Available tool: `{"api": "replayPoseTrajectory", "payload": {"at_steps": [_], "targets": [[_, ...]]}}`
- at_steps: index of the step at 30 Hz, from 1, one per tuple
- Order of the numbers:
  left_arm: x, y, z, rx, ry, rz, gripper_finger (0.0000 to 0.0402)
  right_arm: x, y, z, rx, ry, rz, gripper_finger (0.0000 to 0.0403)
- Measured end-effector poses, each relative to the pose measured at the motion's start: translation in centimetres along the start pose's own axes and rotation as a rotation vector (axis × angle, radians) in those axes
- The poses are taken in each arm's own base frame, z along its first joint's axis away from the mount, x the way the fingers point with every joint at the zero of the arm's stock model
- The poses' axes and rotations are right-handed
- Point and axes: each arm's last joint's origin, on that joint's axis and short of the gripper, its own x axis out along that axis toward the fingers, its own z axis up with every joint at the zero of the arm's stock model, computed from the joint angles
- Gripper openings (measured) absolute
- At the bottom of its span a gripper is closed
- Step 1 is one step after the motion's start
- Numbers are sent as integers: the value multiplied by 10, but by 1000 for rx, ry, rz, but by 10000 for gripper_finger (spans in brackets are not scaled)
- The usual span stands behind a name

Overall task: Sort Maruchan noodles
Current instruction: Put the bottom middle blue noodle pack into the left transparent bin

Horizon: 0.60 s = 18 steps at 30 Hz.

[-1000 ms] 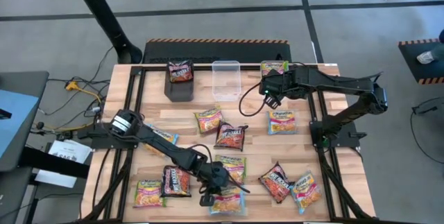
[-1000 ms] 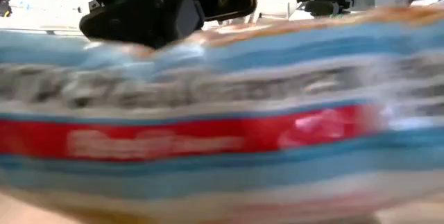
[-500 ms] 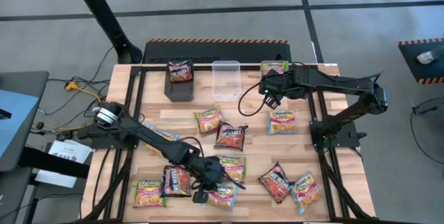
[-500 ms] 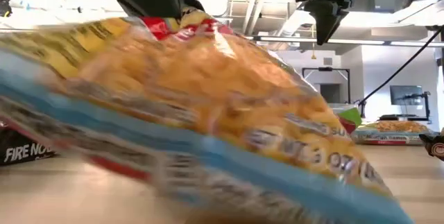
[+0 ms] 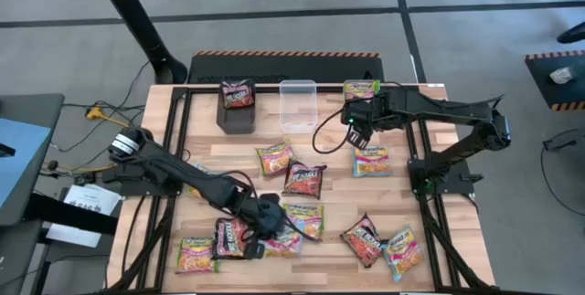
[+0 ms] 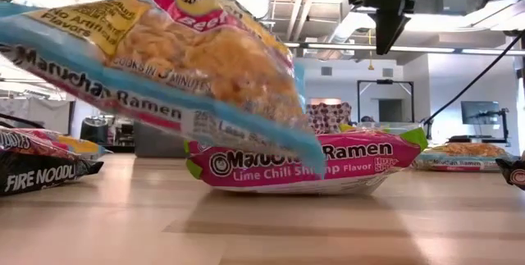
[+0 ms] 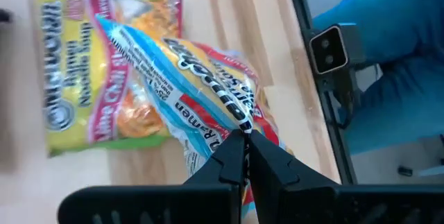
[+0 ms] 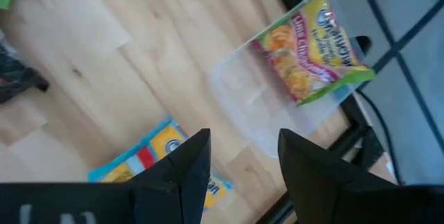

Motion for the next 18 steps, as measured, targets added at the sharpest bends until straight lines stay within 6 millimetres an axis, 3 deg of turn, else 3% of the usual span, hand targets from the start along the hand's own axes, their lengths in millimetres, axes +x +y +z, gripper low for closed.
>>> {"api": "replayPoseTrajectory", "payload": {"at_steps": [18], "targets": [[-11,21,-1,-23,65,50,0,0,3,-1,1,33,96,194]]}}
